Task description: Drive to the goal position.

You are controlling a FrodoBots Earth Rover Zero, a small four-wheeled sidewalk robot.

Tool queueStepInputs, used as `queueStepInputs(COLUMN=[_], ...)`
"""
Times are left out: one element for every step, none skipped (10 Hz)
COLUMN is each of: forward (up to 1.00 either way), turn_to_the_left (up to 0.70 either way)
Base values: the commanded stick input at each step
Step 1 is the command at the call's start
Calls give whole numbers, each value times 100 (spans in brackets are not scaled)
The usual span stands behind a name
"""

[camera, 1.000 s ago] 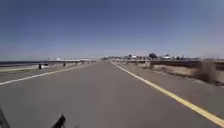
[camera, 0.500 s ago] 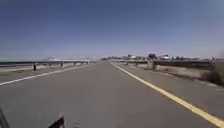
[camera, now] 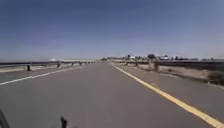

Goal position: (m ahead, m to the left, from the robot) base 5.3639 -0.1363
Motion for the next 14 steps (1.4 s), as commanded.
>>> queueStepInputs(forward=[100, 100, 100, 100, 100, 100, 100, 100, 100, 100, 100, 100, 100, 100], turn_to_the_left=[0, 0, 0, 0, 0, 0, 0, 0, 0, 0, 0, 0, 27, 27])
